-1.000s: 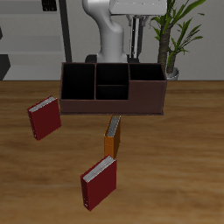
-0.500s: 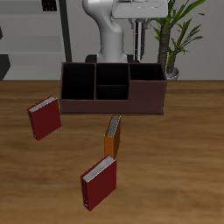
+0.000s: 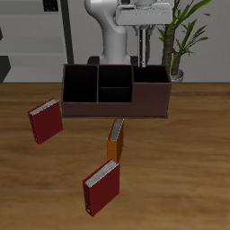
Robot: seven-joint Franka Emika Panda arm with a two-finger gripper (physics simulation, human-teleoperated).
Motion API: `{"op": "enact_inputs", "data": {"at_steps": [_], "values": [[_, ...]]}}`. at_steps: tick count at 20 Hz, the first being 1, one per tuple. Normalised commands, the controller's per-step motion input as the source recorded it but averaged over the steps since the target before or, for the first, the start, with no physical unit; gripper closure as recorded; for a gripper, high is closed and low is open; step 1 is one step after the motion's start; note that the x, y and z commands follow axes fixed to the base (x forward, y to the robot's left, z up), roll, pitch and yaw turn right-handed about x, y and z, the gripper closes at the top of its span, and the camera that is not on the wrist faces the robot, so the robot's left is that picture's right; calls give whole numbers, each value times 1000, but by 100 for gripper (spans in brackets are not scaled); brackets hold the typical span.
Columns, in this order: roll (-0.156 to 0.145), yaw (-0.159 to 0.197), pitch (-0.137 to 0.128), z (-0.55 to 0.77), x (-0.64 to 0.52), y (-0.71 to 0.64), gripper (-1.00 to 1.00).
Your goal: Place the striped book into the back desk caddy's right compartment
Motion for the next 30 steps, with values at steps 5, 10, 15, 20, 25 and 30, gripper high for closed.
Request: {"op": "enact_inputs", "data": {"at_steps": [5, 10, 15, 20, 25, 30], "values": [[26, 17, 69, 23, 133, 164, 100], [43, 21, 51, -21, 70, 194, 100], [8, 6, 12, -32, 56, 49, 100], [-2, 8, 2, -31, 95, 12, 100], [-6, 0, 7, -53, 114, -35, 100], [-1, -2, 8, -108, 110, -30, 100]]}}
